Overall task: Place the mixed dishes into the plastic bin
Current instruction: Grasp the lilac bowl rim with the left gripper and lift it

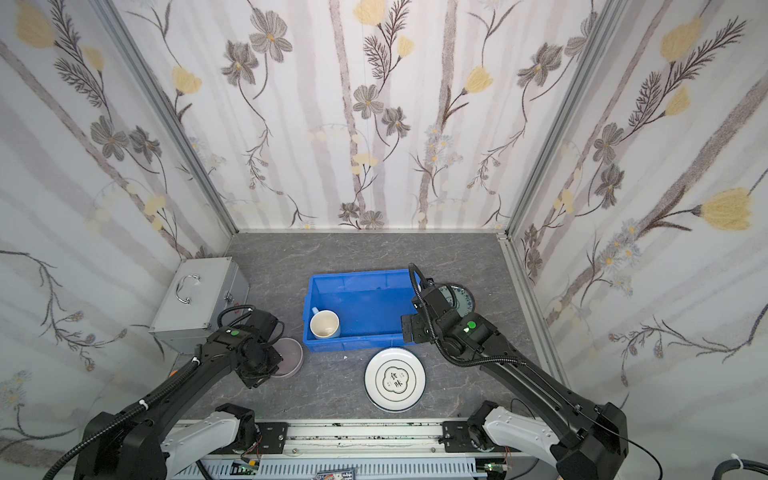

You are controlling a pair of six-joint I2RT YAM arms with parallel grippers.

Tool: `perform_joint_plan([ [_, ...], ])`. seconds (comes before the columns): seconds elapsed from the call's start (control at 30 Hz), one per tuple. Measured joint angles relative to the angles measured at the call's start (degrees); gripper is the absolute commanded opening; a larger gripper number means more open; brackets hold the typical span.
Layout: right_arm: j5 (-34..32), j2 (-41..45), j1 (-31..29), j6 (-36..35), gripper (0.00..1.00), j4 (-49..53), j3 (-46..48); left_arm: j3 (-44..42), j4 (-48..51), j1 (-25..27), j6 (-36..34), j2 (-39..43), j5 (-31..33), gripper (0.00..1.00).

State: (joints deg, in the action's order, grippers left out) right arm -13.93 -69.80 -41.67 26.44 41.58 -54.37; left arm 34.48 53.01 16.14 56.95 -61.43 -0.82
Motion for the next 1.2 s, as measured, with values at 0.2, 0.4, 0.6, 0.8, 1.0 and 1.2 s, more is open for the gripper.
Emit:
perform_joint_plan([
  [0.2, -0.22, 0.59, 0.00, 0.04, 1.00, 0.22, 0.07, 1.88, 0.42, -0.24, -1.42, 0.00, 0.48, 0.06],
  [0.4, -0.37, 0.81, 0.00, 0.07, 1.00, 0.96, 0.31, 2.64, 1.40, -0.46, -2.19, 1.07, 0.85, 0.03],
  [0.6, -0.37, 1.20, 0.00, 0.09, 1.00, 1.46, 0.37, 3.08, 2.69, -0.50, -2.34, 3.08, 0.81, 0.01],
  [0.8, -0.37, 1.22, 0.00, 0.09, 1.00, 1.51, 0.37, 8.28, 6.67, -0.74, -2.82, 4.33, 2.12, 0.00],
  [1.0, -0.42, 1.20, 0.00, 0.09, 1.00, 1.57, 0.33, 16.81, 11.08, -1.70, -4.85, 3.10, 3.78, 0.00],
  [1.2, -1.20, 1.20, 0.00, 0.09, 1.00, 1.60, 0.17, 27.91, 12.68, -1.88, -7.69, -3.48, 3.72, 0.00],
])
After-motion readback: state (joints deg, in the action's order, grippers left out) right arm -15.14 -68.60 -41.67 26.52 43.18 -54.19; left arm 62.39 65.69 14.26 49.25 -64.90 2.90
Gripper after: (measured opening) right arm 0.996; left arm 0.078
